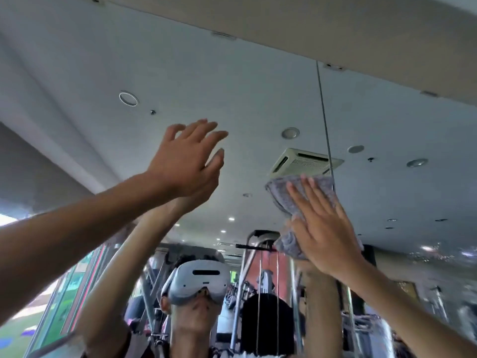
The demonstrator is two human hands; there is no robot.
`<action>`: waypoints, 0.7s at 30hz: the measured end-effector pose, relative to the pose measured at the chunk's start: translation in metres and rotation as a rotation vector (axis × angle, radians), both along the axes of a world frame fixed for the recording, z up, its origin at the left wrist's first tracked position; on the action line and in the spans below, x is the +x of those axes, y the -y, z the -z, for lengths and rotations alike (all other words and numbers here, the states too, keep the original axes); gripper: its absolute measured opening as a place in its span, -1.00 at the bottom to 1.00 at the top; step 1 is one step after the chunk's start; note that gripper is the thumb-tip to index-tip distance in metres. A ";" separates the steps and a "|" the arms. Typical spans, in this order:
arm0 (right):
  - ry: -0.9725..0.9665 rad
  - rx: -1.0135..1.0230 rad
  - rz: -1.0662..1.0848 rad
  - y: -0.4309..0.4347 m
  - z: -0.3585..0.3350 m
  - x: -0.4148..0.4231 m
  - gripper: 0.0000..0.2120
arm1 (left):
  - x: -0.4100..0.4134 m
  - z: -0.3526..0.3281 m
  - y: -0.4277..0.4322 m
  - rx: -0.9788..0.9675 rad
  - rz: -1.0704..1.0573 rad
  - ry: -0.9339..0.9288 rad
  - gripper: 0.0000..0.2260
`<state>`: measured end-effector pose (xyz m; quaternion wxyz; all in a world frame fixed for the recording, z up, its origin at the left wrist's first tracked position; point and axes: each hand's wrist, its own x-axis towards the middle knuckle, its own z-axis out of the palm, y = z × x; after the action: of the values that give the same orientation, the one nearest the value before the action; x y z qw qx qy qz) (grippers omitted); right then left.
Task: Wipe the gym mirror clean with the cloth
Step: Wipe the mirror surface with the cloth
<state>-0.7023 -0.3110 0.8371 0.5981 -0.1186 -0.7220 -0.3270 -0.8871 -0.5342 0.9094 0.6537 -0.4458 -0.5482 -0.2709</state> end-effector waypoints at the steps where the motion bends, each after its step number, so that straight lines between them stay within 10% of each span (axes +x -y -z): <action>1: -0.047 -0.112 0.007 -0.001 -0.017 0.003 -0.39 | 0.002 -0.009 -0.002 -0.032 -0.015 0.034 -0.30; 6: -0.285 -0.324 0.022 0.031 -0.080 -0.024 -0.36 | 0.003 -0.014 -0.036 -0.055 -0.127 0.101 -0.31; 13: 0.076 -0.052 -0.005 0.013 -0.023 -0.006 -0.40 | -0.001 -0.013 -0.039 -0.062 -0.151 0.087 -0.27; 21: -0.276 -0.248 0.037 0.042 -0.116 -0.038 -0.44 | -0.001 -0.015 -0.041 -0.015 -0.141 0.086 -0.26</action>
<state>-0.7405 -0.3532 0.9527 0.6663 -0.2484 -0.6655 -0.2268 -0.8879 -0.4935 0.9246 0.6438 -0.3990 -0.6077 -0.2389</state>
